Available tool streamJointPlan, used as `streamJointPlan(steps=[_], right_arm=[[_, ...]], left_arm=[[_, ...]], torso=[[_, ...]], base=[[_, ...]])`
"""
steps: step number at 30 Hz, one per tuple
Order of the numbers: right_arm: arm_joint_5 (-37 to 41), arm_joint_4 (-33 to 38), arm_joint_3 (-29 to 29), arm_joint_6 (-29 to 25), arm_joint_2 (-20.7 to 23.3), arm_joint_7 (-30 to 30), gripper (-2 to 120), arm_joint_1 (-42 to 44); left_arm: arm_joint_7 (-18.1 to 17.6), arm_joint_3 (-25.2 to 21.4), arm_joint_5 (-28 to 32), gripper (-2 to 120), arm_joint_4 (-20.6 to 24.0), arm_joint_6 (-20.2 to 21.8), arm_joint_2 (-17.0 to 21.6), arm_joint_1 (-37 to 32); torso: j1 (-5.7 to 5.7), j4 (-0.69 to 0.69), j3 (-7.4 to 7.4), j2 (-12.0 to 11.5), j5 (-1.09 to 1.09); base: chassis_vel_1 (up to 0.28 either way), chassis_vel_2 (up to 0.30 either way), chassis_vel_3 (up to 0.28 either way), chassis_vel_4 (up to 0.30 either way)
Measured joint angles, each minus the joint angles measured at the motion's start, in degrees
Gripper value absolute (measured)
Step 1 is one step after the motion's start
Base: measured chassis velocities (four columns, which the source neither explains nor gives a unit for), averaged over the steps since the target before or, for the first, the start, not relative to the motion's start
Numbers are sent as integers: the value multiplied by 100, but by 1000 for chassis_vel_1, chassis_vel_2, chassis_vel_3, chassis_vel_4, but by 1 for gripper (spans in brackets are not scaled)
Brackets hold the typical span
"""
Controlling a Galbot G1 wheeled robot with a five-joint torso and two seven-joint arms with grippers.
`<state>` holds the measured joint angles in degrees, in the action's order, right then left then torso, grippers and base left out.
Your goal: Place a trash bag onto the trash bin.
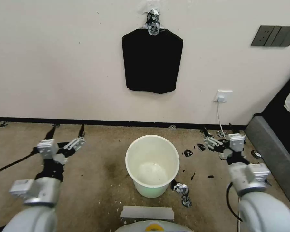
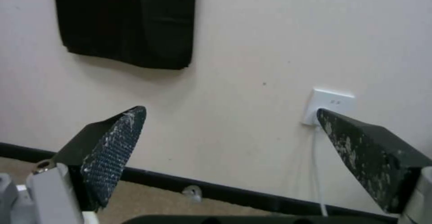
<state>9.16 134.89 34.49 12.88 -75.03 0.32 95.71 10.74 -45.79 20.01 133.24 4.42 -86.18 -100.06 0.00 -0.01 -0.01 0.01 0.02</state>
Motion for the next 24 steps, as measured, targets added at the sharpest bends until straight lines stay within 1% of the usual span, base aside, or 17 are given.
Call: streamJointPlan(steps=[2, 4, 5, 7, 8, 10, 11, 12, 13, 14, 17, 18, 21, 22, 24], right_arm=[[219, -95, -88, -88, 65, 6, 100, -91], [529, -234, -222, -276, 155, 59, 100, -249], [529, -234, -222, -276, 155, 59, 100, -249], [781, -343, -332, -396, 255, 85, 100, -438], [1036, -455, -461, -499, 366, 65, 100, -703], [1137, -512, -528, -546, 417, 44, 100, -841], [1275, -600, -682, -592, 498, 3, 100, -1128], [1299, -618, -723, -597, 517, -6, 100, -1202], [1492, -719, -1002, -594, 661, -42, 100, -1708], [1492, -719, -1002, -594, 661, -42, 100, -1708], [1826, -951, -1628, -402, 913, -12, 100, -2717], [1826, -951, -1628, -402, 913, -12, 100, -2717], [2173, -1252, -2112, -138, 1040, 303, 100, -3857], [2173, -1252, -2112, -138, 1040, 303, 100, -3857], [2410, -1529, -2384, 5, 1048, 595, 100, -4614]], left_arm=[[30, 111, 76, 100, -40, -14, 45, -33], [34, 220, 165, 100, -72, -57, 126, -62], [34, 220, 165, 100, -72, -57, 126, -62], [46, 258, 172, 100, -87, -80, 167, -70], [57, 277, 169, 100, -91, -93, 210, -78], [59, 277, 159, 100, -91, -92, 229, -79], [69, 271, 116, 100, -91, -89, 259, -75], [72, 268, 104, 100, -91, -89, 264, -75], [88, 261, 40, 100, -79, -90, 254, -97], [88, 261, 40, 100, -79, -90, 254, -97], [124, 262, -51, 100, -24, -101, 184, -174], [124, 262, -51, 100, -24, -101, 184, -174], [131, 275, 15, 100, 48, -95, 115, -252], [131, 275, 15, 100, 48, -95, 115, -252], [136, 275, 63, 100, 86, -81, 83, -311]], torso=[[0, 1, 0, 0, -4], [0, 1, 0, 0, -1], [0, 1, 0, 0, -1], [0, 0, 0, 0, -3], [0, 1, 0, 0, -1], [0, 1, 0, 0, -2], [0, 0, 0, 0, -3], [0, 0, 0, 0, -2], [0, 1, 0, 0, -3], [0, 1, 0, 0, -3], [0, 1, 1, 0, -1], [0, 1, 1, 0, -1], [0, 1, 1, 0, -2], [0, 1, 1, 0, -2], [0, 2, 1, -1, -3]], base=[[0, 0, 0, 0], [0, 0, 0, 0], [0, 0, 0, 0], [0, 0, 0, 0], [0, 0, 0, 0], [0, 0, 0, 0], [0, 0, 0, 0], [0, 0, 0, 0], [0, 0, 0, 0], [0, 0, 0, 0], [0, 0, 0, 0], [0, 0, 0, 0], [0, 0, 0, 0], [0, 0, 0, 0], [0, 0, 0, 0]])
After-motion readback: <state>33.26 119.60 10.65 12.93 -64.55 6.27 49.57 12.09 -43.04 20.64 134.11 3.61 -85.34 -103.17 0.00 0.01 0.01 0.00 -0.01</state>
